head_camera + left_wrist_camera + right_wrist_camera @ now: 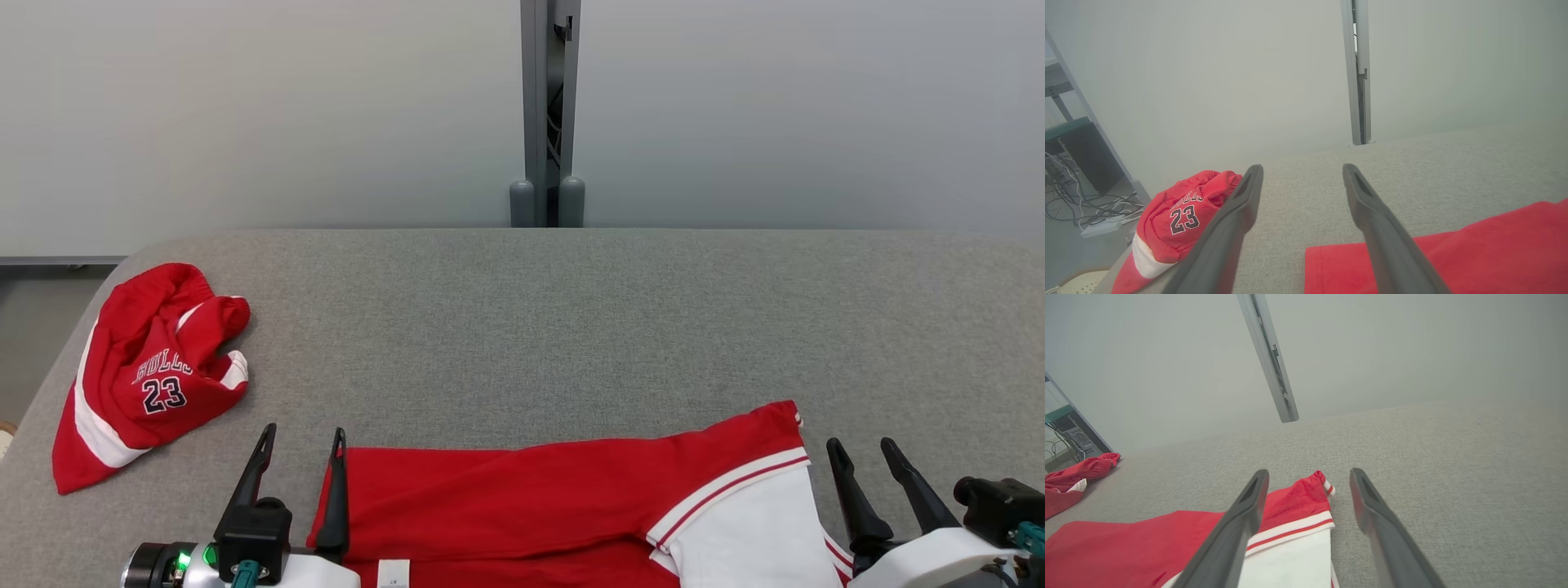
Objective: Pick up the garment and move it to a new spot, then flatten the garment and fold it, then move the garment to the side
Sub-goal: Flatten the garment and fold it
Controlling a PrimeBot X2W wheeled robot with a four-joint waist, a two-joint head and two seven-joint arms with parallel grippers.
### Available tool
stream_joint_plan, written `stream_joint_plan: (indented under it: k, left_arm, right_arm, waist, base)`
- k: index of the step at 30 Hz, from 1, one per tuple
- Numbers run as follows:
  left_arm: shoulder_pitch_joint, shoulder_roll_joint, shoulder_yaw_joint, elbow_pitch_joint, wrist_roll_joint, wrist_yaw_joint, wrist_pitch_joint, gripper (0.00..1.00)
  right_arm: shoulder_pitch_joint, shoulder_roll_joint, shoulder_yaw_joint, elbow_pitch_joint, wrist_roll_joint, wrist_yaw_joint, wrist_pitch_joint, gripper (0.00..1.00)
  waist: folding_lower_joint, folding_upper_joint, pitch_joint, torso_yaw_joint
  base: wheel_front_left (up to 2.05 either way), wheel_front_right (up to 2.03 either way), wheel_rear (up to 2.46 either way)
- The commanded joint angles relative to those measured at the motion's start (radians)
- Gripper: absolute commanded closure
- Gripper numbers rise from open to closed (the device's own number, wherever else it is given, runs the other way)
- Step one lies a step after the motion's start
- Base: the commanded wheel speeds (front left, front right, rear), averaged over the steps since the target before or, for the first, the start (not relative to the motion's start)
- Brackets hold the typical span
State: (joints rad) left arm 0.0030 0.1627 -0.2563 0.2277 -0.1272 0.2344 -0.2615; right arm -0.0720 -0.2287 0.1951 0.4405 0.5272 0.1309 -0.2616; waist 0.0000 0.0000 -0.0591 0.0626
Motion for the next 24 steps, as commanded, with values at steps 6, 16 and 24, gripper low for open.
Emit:
stream_joint_plan:
  k: [6, 16, 24]
  left_arm:
    - [-0.003, -0.02, 0.05, 0.012, 0.043, -0.055, -0.003, 0.0]
    - [0.005, -0.038, 0.078, 0.036, 0.079, -0.103, -0.003, 0.0]
    - [-0.019, -0.04, 0.081, 0.059, 0.098, -0.137, -0.003, 0.0]
  right_arm:
    - [-0.002, -0.009, 0.009, 0.025, 0.016, 0.0, -0.006, 0.0]
    - [-0.044, -0.005, 0.057, 0.138, 0.065, 0.0, 0.044, 0.0]
    - [-0.089, 0.001, 0.079, 0.24, 0.133, 0.0, 0.102, 0.0]
  waist:
    - [0.0, 0.0, -0.002, 0.006]
    - [0.0, 0.0, 0.013, 0.011]
    - [0.0, 0.0, 0.039, 0.031]
  base:
    - [0.0, 0.0, 0.0]
    - [0.0, 0.0, 0.0]
    - [0.0, 0.0, 0.0]
